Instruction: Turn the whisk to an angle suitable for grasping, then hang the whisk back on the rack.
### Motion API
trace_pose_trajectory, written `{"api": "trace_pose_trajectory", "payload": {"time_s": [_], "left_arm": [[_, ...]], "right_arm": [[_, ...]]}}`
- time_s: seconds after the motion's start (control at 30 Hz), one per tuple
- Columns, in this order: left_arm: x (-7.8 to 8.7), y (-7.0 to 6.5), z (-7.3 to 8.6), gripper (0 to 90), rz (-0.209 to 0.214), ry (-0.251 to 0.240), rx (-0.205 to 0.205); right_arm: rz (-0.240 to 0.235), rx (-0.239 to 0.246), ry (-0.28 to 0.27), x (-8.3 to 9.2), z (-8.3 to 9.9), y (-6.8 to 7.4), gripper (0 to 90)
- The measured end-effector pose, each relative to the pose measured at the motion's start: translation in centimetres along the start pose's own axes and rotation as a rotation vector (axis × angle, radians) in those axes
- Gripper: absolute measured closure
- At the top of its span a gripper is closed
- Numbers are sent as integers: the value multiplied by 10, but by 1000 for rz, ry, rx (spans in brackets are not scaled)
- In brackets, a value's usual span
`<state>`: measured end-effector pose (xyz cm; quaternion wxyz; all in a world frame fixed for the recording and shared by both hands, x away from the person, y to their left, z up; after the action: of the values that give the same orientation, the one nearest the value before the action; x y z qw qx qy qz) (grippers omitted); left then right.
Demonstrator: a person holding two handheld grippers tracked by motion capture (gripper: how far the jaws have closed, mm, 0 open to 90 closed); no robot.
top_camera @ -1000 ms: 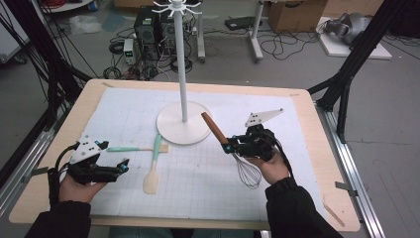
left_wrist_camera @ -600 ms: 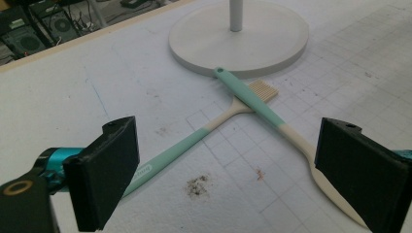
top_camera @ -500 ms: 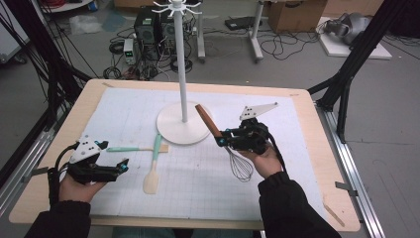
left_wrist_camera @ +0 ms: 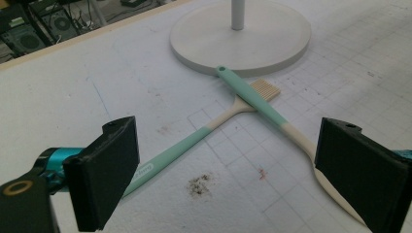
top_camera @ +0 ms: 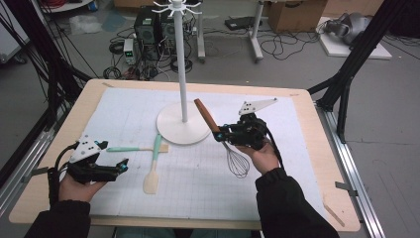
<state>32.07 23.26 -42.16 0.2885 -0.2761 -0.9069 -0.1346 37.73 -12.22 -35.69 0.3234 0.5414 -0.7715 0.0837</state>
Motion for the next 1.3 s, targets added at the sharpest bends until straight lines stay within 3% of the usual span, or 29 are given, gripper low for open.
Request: {"api": "trace_pose_trajectory", "payload": {"time_s": [0.4,0.87,1.1,1.3], "left_arm": [[2,1,0,93,-4,-6,1],[4,2,0,94,-8,-3,-4],[4,0,-1,94,-11,-9,-6],[4,0,-1,94,-8,-10,-3]], "right_arm": [[-19,8,-52,-8,-31,-1,731],[-52,40,-159,-1,-93,4,731],[-77,11,-214,0,-111,1,731],[-68,20,-233,-1,-124,3,731]]}}
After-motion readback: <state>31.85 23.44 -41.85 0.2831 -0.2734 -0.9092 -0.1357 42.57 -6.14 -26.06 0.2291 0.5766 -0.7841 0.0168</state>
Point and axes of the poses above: each handheld gripper's, and its own axes: x roughly backward along the jaws, z roughly out of its underside, y roughly to its left, the point moved 7 cm from there along -x, roughly forward along the jaws, and after that the axes turned 8 degrees about y, right-handed, at the moved point
